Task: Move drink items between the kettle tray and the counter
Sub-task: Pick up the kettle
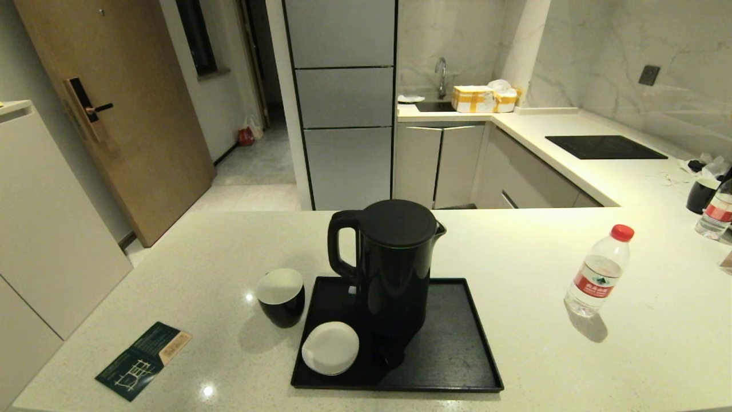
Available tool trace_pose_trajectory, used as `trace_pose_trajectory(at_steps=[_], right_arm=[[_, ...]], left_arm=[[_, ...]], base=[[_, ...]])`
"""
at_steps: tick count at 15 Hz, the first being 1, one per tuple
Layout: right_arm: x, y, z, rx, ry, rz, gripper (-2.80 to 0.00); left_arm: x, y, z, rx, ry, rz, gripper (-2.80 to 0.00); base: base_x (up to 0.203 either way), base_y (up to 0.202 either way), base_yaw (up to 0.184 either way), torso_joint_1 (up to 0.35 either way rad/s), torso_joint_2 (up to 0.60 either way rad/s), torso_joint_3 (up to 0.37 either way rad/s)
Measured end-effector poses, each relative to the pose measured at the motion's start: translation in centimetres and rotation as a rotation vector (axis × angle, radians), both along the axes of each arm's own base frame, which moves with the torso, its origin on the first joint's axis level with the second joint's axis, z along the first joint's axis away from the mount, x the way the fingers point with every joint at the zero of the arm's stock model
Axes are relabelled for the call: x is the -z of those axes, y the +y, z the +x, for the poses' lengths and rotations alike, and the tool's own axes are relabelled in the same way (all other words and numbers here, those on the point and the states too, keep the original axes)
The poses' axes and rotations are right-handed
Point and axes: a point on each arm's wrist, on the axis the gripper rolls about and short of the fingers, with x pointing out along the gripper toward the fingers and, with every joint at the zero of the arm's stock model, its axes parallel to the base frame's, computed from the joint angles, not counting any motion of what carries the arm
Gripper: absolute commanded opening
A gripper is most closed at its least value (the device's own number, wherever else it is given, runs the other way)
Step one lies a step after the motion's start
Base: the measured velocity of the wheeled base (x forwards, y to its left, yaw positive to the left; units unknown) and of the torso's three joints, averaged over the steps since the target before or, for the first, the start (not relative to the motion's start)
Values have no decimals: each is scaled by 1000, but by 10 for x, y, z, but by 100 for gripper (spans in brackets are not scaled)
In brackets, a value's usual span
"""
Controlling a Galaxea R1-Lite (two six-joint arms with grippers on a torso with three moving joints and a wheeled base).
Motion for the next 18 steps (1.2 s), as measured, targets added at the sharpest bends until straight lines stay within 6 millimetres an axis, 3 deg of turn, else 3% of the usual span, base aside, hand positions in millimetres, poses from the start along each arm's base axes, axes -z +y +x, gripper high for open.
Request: trace_pose_trajectory(at_steps=[2, 4, 7, 9, 13, 17, 18], right_arm=[[0, 0, 0, 0, 0, 0, -280], [0, 0, 0, 0, 0, 0, -280], [0, 0, 0, 0, 0, 0, -280], [0, 0, 0, 0, 0, 0, -280], [0, 0, 0, -1, 0, 0, -280], [0, 0, 0, -1, 0, 0, -280], [0, 0, 0, 0, 0, 0, -280]], left_arm=[[-1, 0, 0, -5, 20, 7, -280], [-21, 0, -2, 4, 28, -24, -280], [-94, -2, 2, 87, 60, -125, -280], [-131, -4, 15, 195, 176, -163, -280], [-147, -11, 83, 387, 479, -189, -280], [-143, -30, 151, 564, 506, -186, -280], [-141, -38, 166, 598, 504, -192, 0]], base=[[0, 0, 0, 0, 0, 0], [0, 0, 0, 0, 0, 0], [0, 0, 0, 0, 0, 0], [0, 0, 0, 0, 0, 0], [0, 0, 0, 0, 0, 0], [0, 0, 0, 0, 0, 0], [0, 0, 0, 0, 0, 0]])
